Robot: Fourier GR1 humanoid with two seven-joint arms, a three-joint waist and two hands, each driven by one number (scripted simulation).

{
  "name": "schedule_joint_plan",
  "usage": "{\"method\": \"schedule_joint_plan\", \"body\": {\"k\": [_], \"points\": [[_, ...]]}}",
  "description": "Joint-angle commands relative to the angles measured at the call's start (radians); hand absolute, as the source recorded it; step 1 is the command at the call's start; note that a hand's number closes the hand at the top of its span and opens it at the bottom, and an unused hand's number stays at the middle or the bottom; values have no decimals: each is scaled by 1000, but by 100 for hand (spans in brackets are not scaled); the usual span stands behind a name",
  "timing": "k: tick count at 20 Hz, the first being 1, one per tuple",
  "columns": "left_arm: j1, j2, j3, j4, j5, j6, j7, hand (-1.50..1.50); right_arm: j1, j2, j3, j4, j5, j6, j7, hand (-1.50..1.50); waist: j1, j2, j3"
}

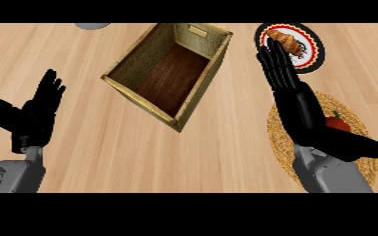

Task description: Pick the bell pepper from the placemat and place it in the basket

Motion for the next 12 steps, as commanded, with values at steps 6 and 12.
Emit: {"method": "schedule_joint_plan", "body": {"k": [6,12], "points": [[-48,71,-96,-133,-98,-121,-110,0,206,-267,-375,188,-14,-112,85,150,-89,-6,8],[-33,48,-188,-261,-106,-199,-43,0,129,-105,-207,337,273,-290,-107,-150,32,-3,5]]}}
